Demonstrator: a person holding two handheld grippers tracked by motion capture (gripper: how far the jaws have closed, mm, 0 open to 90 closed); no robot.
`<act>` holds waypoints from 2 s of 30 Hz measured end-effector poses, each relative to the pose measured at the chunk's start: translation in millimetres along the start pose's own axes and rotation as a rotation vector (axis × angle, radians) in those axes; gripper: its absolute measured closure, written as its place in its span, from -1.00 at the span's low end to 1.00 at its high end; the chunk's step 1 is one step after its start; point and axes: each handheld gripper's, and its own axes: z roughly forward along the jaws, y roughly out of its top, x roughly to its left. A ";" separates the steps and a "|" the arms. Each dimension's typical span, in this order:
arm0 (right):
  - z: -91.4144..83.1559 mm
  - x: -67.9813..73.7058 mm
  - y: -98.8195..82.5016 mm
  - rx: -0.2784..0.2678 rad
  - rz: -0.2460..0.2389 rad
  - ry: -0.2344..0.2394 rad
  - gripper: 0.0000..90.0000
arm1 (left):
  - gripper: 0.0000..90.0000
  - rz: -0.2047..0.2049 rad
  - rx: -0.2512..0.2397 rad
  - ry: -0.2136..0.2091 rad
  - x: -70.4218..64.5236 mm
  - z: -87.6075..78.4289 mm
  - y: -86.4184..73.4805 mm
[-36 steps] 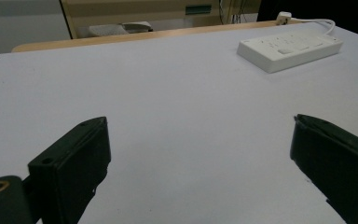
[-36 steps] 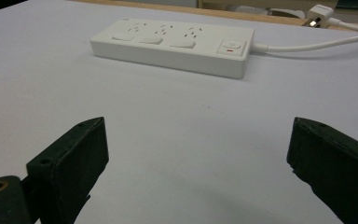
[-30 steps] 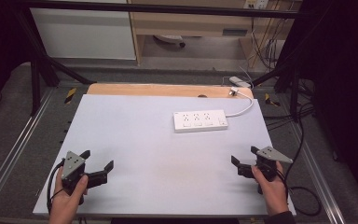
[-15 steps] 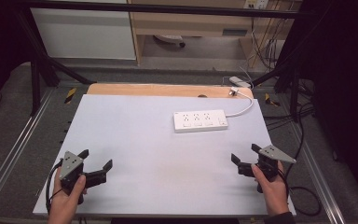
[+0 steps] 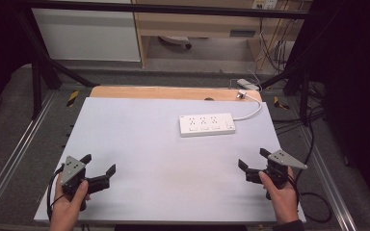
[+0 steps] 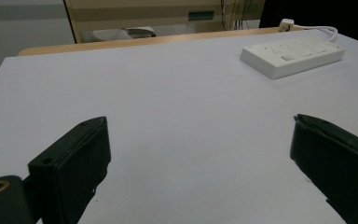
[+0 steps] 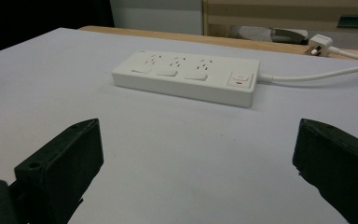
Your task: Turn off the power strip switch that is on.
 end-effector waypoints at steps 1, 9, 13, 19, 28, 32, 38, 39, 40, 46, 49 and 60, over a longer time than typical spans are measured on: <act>-0.4 0.2 0.7 -0.003 0.003 0.003 -0.96 | -0.89 -0.002 -0.001 -0.004 -0.2 -0.1 0.0; -4.6 0.8 6.0 -0.026 0.016 0.003 -0.96 | -0.89 -0.014 -0.004 -0.003 0.0 -0.1 -0.1; -6.8 3.4 9.8 -0.039 0.019 0.007 -0.96 | -0.89 -0.013 -0.002 0.001 0.6 -0.5 -0.5; -7.8 7.2 17.6 -0.038 0.012 -0.002 -0.96 | -0.89 -0.031 -0.011 0.009 3.1 -1.4 -0.4; 3.6 10.0 38.1 -0.013 -0.004 0.013 -0.96 | -0.89 -0.041 0.000 0.006 3.7 -1.1 -1.8; 8.4 10.5 45.2 -0.008 -0.005 0.015 -0.96 | -0.89 -0.036 0.006 0.006 3.5 -0.6 -2.0; 18.3 13.4 63.1 -0.003 -0.019 0.026 -0.95 | -0.89 -0.041 0.003 0.002 4.1 -0.9 -2.3; 18.3 13.4 63.1 -0.003 -0.019 0.026 -0.95 | -0.89 -0.041 0.003 0.001 4.1 -0.8 -2.3; 19.5 13.9 65.7 0.000 -0.025 0.027 -0.95 | -0.89 -0.040 0.004 0.001 4.3 -0.6 -2.4; 27.0 16.5 80.4 0.002 -0.035 0.038 -0.95 | -0.89 -0.042 0.008 0.001 5.1 -0.6 -2.3; 32.5 18.0 90.7 0.001 -0.046 0.044 -0.95 | -0.89 -0.041 0.010 0.003 5.2 -0.9 -2.5; 50.7 20.2 118.6 -0.008 -0.053 0.040 -0.86 | -0.89 -0.041 0.013 0.003 4.9 -0.1 -2.8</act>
